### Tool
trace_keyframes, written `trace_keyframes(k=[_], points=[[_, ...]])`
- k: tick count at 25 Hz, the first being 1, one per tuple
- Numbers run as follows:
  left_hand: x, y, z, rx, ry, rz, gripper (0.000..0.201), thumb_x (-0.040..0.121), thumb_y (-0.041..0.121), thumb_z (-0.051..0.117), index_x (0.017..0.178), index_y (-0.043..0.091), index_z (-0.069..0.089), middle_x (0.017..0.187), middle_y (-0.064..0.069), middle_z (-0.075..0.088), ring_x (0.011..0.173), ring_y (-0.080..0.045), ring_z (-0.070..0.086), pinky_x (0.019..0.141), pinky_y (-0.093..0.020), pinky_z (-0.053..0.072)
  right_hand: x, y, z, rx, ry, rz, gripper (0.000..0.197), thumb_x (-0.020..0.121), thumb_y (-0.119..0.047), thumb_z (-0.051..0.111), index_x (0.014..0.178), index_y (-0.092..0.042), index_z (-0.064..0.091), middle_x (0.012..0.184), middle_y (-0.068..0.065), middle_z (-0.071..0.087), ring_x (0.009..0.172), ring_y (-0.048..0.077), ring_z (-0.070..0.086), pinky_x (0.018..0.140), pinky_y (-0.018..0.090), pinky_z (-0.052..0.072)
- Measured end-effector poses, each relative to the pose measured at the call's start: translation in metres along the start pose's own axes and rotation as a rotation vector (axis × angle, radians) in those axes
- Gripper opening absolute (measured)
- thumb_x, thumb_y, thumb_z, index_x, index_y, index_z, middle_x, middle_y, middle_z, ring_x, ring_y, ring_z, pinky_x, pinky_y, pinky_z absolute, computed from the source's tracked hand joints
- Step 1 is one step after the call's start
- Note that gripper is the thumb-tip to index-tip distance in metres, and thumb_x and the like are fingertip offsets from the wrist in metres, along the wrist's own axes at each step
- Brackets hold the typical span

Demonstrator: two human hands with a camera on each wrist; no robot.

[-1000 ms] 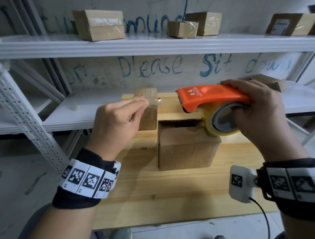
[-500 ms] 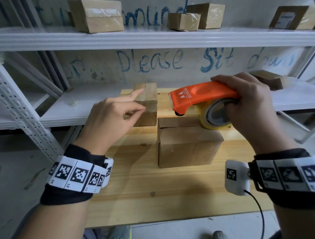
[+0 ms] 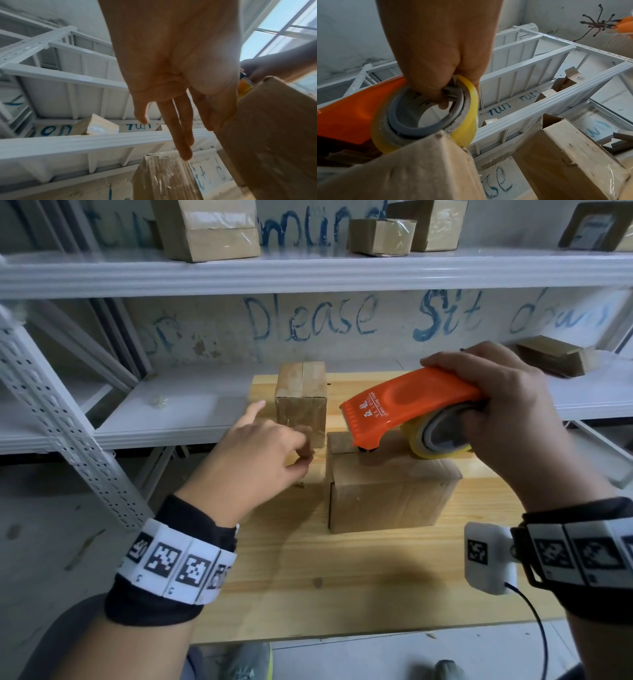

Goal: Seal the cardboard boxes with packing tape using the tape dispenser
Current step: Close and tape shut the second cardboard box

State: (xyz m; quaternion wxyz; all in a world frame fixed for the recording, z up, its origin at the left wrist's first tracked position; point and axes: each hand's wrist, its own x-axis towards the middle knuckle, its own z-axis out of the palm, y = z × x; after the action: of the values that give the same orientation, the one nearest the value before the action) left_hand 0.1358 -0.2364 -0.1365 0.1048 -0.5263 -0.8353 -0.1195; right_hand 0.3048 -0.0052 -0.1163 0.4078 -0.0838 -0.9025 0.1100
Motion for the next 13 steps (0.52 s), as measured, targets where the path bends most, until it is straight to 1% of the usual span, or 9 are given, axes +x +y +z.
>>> trace_keyframes(k=[2, 3, 4, 7, 8, 9, 11, 12, 13], points=[[0.002, 0.013, 0.003, 0.115, -0.093, -0.054, 0.019, 0.098, 0.034, 0.058, 0.091, 0.024, 0.073, 0.078, 0.006, 0.07, 0.089, -0.014, 0.067, 0.125, -0.037, 0.002, 0.001, -0.002, 0.0, -0.013, -0.02, -0.018, 0.065, 0.069, 0.019, 0.06, 0.126, -0.011, 0.065, 0.113, 0.013, 0.059, 0.103, 0.027, 0.056, 0.088, 0.04, 0.05], [0.003, 0.018, 0.003, 0.138, -0.109, -0.07, 0.021, 0.099, 0.034, 0.056, 0.094, 0.024, 0.074, 0.074, 0.007, 0.065, 0.088, -0.014, 0.066, 0.126, -0.037, 0.001, 0.001, -0.003, 0.0, -0.012, -0.024, -0.021, 0.064, 0.069, 0.018, 0.06, 0.126, -0.011, 0.065, 0.113, 0.013, 0.059, 0.103, 0.028, 0.057, 0.087, 0.041, 0.05], [0.003, 0.022, 0.002, 0.134, -0.104, -0.087, 0.022, 0.1, 0.034, 0.054, 0.098, 0.024, 0.074, 0.075, 0.006, 0.065, 0.091, -0.016, 0.065, 0.125, -0.037, 0.001, 0.002, -0.002, 0.001, -0.007, -0.025, -0.02, 0.064, 0.069, 0.018, 0.061, 0.126, -0.011, 0.065, 0.113, 0.013, 0.059, 0.103, 0.028, 0.057, 0.087, 0.041, 0.05], [0.0, 0.022, -0.006, 0.026, -0.12, -0.17, 0.024, 0.1, 0.036, 0.055, 0.113, 0.025, 0.072, 0.097, 0.001, 0.072, 0.12, -0.024, 0.056, 0.123, -0.033, 0.005, 0.002, -0.002, 0.001, 0.006, -0.026, -0.019, 0.066, 0.068, 0.019, 0.059, 0.125, -0.011, 0.065, 0.113, 0.012, 0.059, 0.103, 0.027, 0.057, 0.088, 0.041, 0.051], [-0.001, 0.019, -0.008, -0.009, -0.141, -0.184, 0.024, 0.1, 0.036, 0.056, 0.115, 0.026, 0.072, 0.1, 0.002, 0.072, 0.123, -0.024, 0.054, 0.123, -0.033, 0.005, 0.002, -0.002, 0.002, 0.008, -0.027, -0.021, 0.066, 0.067, 0.02, 0.058, 0.125, -0.011, 0.066, 0.112, 0.012, 0.059, 0.103, 0.028, 0.057, 0.088, 0.043, 0.051], [-0.002, 0.019, -0.009, -0.029, -0.157, -0.183, 0.023, 0.1, 0.035, 0.056, 0.114, 0.027, 0.072, 0.097, 0.003, 0.072, 0.121, -0.024, 0.056, 0.124, -0.034, 0.004, 0.002, -0.003, 0.002, 0.007, -0.029, -0.024, 0.066, 0.067, 0.02, 0.057, 0.125, -0.011, 0.066, 0.112, 0.013, 0.059, 0.103, 0.029, 0.057, 0.088, 0.045, 0.051], [0.0, 0.024, -0.008, -0.022, -0.189, -0.141, 0.02, 0.1, 0.03, 0.056, 0.106, 0.026, 0.075, 0.083, 0.004, 0.069, 0.109, -0.021, 0.061, 0.127, -0.039, 0.005, 0.003, -0.003, 0.002, 0.001, -0.035, -0.03, 0.066, 0.066, 0.019, 0.055, 0.125, -0.011, 0.066, 0.112, 0.013, 0.059, 0.102, 0.03, 0.058, 0.087, 0.049, 0.051], [0.0, 0.027, -0.006, -0.007, -0.214, -0.12, 0.02, 0.101, 0.026, 0.056, 0.102, 0.024, 0.076, 0.083, 0.002, 0.069, 0.107, -0.022, 0.062, 0.126, -0.04, 0.01, 0.003, -0.003, 0.002, -0.002, -0.038, -0.032, 0.066, 0.067, 0.018, 0.054, 0.125, -0.011, 0.066, 0.112, 0.013, 0.059, 0.102, 0.031, 0.058, 0.086, 0.05, 0.051], [0.0, 0.028, -0.003, -0.007, -0.255, -0.107, 0.02, 0.1, 0.021, 0.056, 0.1, 0.022, 0.076, 0.088, 0.0, 0.069, 0.109, -0.024, 0.061, 0.122, -0.04, 0.022, 0.003, -0.003, 0.002, -0.008, -0.041, -0.036, 0.066, 0.068, 0.017, 0.054, 0.125, -0.012, 0.065, 0.112, 0.013, 0.059, 0.103, 0.031, 0.058, 0.086, 0.051, 0.05]])
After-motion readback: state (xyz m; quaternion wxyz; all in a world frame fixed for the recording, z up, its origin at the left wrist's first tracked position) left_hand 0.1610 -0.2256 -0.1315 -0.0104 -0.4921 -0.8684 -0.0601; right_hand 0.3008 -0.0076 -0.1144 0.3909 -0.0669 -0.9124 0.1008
